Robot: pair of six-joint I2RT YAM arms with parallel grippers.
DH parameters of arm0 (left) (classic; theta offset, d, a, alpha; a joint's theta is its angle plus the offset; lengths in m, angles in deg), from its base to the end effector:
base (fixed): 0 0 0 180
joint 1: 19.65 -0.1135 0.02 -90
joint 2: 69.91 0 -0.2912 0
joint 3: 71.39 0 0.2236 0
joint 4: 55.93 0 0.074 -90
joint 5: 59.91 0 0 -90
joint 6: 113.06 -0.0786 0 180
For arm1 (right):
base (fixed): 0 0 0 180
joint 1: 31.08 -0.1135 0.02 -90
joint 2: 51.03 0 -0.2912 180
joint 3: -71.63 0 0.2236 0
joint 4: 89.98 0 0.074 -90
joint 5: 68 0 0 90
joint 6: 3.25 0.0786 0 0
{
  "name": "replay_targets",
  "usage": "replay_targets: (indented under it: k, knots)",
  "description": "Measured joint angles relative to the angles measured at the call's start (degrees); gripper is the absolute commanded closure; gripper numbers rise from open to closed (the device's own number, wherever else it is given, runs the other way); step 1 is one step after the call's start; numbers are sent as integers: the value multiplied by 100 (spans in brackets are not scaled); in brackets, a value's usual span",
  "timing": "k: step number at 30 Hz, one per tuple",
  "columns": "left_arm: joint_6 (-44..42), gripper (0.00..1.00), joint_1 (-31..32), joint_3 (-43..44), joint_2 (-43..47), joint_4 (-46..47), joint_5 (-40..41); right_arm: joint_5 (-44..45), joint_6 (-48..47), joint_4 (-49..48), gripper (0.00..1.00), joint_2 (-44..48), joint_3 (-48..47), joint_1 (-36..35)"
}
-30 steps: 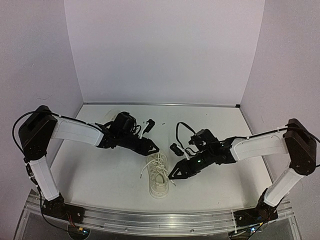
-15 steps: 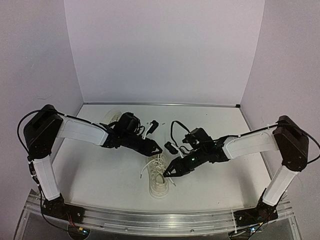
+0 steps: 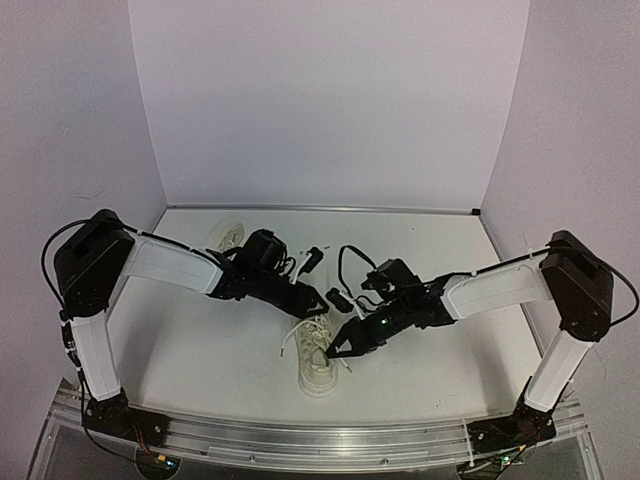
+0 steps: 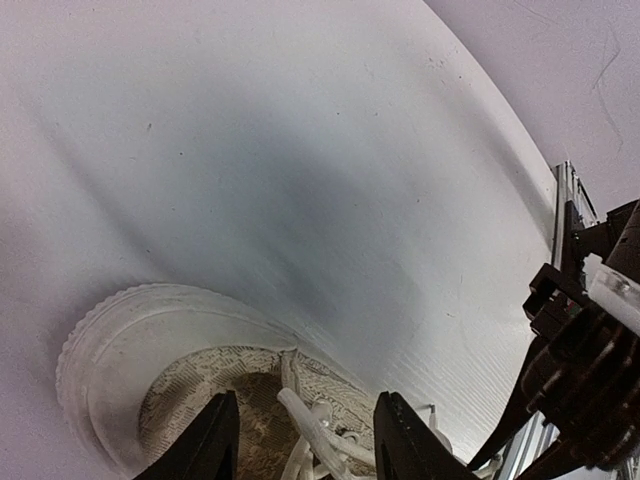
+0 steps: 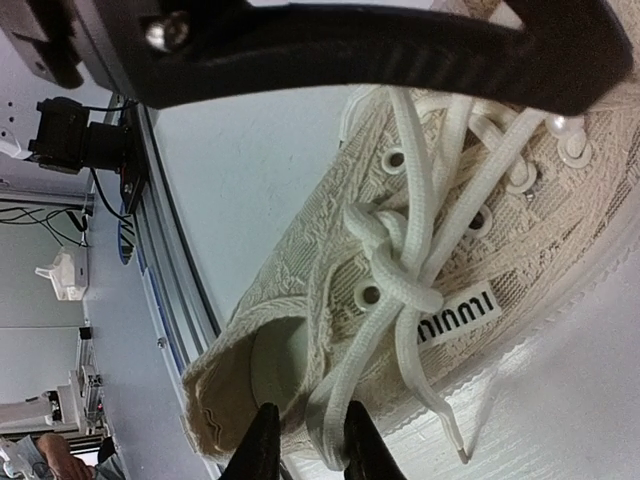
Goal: Tie the shoes
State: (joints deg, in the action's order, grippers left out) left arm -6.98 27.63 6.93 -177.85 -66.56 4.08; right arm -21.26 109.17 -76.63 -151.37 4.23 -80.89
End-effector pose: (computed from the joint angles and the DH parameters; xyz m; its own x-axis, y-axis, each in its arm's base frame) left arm 0.2559 -0.3279 0.1866 -0.6670 0.3554 -0.6549 0.7312 0.4811 -0.4837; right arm 0.1851 0.3026 0.1835 -0.7599 -0.4692 -0.4498 -0.6189 0.3106 0.7215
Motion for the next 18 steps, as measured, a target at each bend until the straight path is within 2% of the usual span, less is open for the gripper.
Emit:
replay_targets:
  k: [2, 5, 11, 18]
  knots:
    - [3, 62, 35, 3, -47, -8, -12, -13, 3, -10, 91, 0, 0, -12]
    - [-1, 80, 68, 3, -68, -57, -39, -34, 15, -31, 99, 0, 0, -12]
    - [-70, 100, 93, -4, -41, -87, 112, -28, 40, -31, 100, 2, 23, -12]
    - [-112, 100, 90, -54, 159, -147, 383, 36, 41, -20, 100, 48, 155, -12]
